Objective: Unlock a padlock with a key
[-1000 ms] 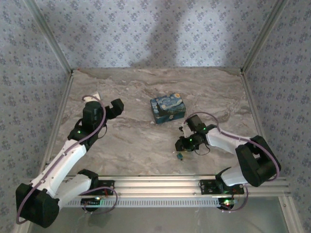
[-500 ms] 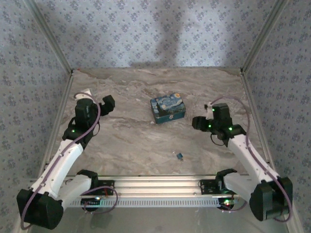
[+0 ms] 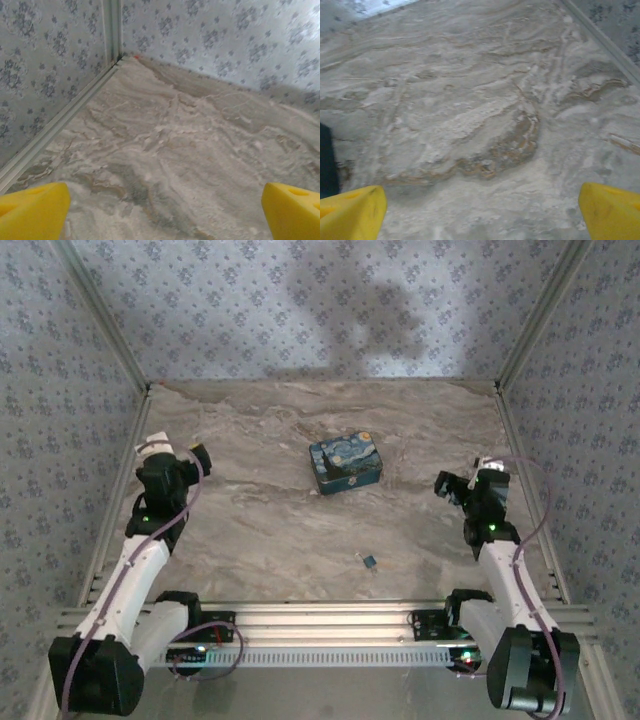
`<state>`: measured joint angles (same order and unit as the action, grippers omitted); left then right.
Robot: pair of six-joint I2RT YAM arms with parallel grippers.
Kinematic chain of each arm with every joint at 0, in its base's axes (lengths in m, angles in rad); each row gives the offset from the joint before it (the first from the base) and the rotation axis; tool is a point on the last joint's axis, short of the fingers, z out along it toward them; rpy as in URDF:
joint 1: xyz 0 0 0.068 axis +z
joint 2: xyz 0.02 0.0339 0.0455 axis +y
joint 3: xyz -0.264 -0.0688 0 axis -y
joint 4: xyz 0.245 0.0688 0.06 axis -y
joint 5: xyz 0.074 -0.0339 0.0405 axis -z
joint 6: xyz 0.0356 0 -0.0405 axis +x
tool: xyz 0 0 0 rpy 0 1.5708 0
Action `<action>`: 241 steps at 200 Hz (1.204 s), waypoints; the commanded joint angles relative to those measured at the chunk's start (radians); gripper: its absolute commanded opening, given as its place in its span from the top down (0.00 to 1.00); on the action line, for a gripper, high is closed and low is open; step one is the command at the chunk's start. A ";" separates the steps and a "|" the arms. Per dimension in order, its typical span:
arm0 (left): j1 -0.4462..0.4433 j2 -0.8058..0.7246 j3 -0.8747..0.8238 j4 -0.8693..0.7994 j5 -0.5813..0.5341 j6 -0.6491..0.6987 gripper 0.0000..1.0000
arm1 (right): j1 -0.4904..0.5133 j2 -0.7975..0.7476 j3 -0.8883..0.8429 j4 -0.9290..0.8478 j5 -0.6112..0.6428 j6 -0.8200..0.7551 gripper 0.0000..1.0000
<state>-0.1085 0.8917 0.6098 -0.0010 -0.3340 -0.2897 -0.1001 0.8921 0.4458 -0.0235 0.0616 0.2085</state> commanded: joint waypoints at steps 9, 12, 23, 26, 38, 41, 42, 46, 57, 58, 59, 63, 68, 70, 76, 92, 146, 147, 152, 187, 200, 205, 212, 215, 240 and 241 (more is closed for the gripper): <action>0.009 0.020 -0.065 0.095 -0.026 0.082 0.02 | -0.013 0.034 -0.072 0.214 0.075 -0.095 0.00; 0.009 0.025 -0.070 0.097 -0.029 0.082 0.02 | -0.014 0.041 -0.076 0.223 0.077 -0.100 0.00; 0.010 0.040 -0.087 0.107 -0.032 0.081 0.02 | -0.020 0.067 -0.088 0.263 0.081 -0.104 0.00; 0.012 0.045 -0.091 0.111 -0.032 0.081 0.02 | -0.022 0.077 -0.092 0.277 0.081 -0.104 0.00; 0.014 0.067 -0.107 0.129 -0.033 0.083 0.02 | -0.025 0.110 -0.111 0.338 0.073 -0.103 0.00; 0.014 0.072 -0.110 0.134 -0.033 0.083 0.02 | -0.026 0.121 -0.115 0.355 0.070 -0.101 0.00; 0.015 0.074 -0.111 0.136 -0.033 0.083 0.02 | -0.025 0.124 -0.117 0.361 0.068 -0.101 0.00; 0.016 0.080 -0.116 0.142 -0.033 0.085 0.02 | -0.025 0.137 -0.123 0.387 0.063 -0.101 0.00; 0.017 0.099 -0.126 0.160 -0.033 0.093 0.02 | -0.026 0.177 -0.138 0.450 0.050 -0.104 0.00; 0.018 0.101 -0.127 0.162 -0.032 0.094 0.02 | -0.026 0.180 -0.139 0.454 0.048 -0.105 0.00; 0.018 0.103 -0.128 0.164 -0.032 0.095 0.02 | -0.027 0.184 -0.140 0.459 0.048 -0.105 0.00; 0.018 0.109 -0.132 0.171 -0.030 0.100 0.02 | -0.026 0.197 -0.142 0.476 0.045 -0.106 0.00; 0.019 0.115 -0.137 0.180 -0.028 0.110 0.02 | -0.027 0.215 -0.146 0.501 0.040 -0.111 0.00; 0.019 0.118 -0.138 0.183 -0.027 0.112 0.02 | -0.026 0.221 -0.148 0.512 0.037 -0.113 0.00; 0.019 0.126 -0.144 0.196 -0.026 0.120 0.02 | -0.027 0.243 -0.152 0.543 0.032 -0.120 0.00; 0.022 0.143 -0.159 0.236 -0.009 0.146 0.02 | -0.027 0.280 -0.156 0.599 0.013 -0.132 0.00; 0.037 0.222 -0.201 0.397 0.067 0.201 0.02 | -0.034 0.439 -0.158 0.850 -0.122 -0.148 0.00; 0.038 0.224 -0.202 0.400 0.069 0.201 0.02 | -0.035 0.444 -0.159 0.858 -0.127 -0.147 0.00; 0.039 0.236 -0.204 0.417 0.075 0.200 0.02 | -0.034 0.469 -0.155 0.884 -0.151 -0.154 0.00; 0.046 0.290 -0.212 0.487 0.110 0.212 0.02 | -0.029 0.564 -0.150 0.953 -0.207 -0.176 0.00; 0.050 0.304 -0.222 0.525 0.124 0.221 0.02 | -0.027 0.584 -0.148 0.969 -0.220 -0.185 0.00; 0.052 0.311 -0.228 0.545 0.129 0.223 0.02 | -0.026 0.594 -0.142 0.969 -0.218 -0.185 0.00; 0.058 0.322 -0.236 0.570 0.140 0.225 0.02 | -0.021 0.611 -0.132 0.964 -0.212 -0.188 0.00; 0.061 0.327 -0.239 0.581 0.144 0.225 0.02 | -0.020 0.620 -0.124 0.958 -0.210 -0.188 0.00; 0.082 0.378 -0.258 0.670 0.171 0.227 0.02 | 0.030 0.637 -0.068 0.870 -0.116 -0.214 0.00; 0.082 0.380 -0.258 0.672 0.172 0.228 0.02 | 0.031 0.638 -0.064 0.867 -0.110 -0.216 0.00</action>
<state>-0.0460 1.2308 0.3744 0.5381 -0.2054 -0.0849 -0.1112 1.5143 0.3168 0.8703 -0.1127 0.0372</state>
